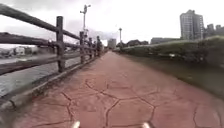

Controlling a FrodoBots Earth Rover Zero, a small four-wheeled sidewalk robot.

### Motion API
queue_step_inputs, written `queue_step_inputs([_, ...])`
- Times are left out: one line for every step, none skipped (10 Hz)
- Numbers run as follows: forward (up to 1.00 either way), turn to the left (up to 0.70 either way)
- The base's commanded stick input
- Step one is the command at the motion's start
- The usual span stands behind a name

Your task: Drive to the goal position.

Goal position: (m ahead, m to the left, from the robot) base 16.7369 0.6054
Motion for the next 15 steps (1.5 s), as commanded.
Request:
queue_step_inputs([0.70,0.00])
queue_step_inputs([0.70,0.00])
queue_step_inputs([0.70,0.00])
queue_step_inputs([0.70,0.00])
queue_step_inputs([0.70,0.00])
queue_step_inputs([0.70,0.00])
queue_step_inputs([0.70,0.00])
queue_step_inputs([0.70,0.00])
queue_step_inputs([0.70,0.00])
queue_step_inputs([0.70,0.00])
queue_step_inputs([0.70,0.00])
queue_step_inputs([0.70,0.00])
queue_step_inputs([0.70,0.00])
queue_step_inputs([0.70,0.00])
queue_step_inputs([0.70,0.00])
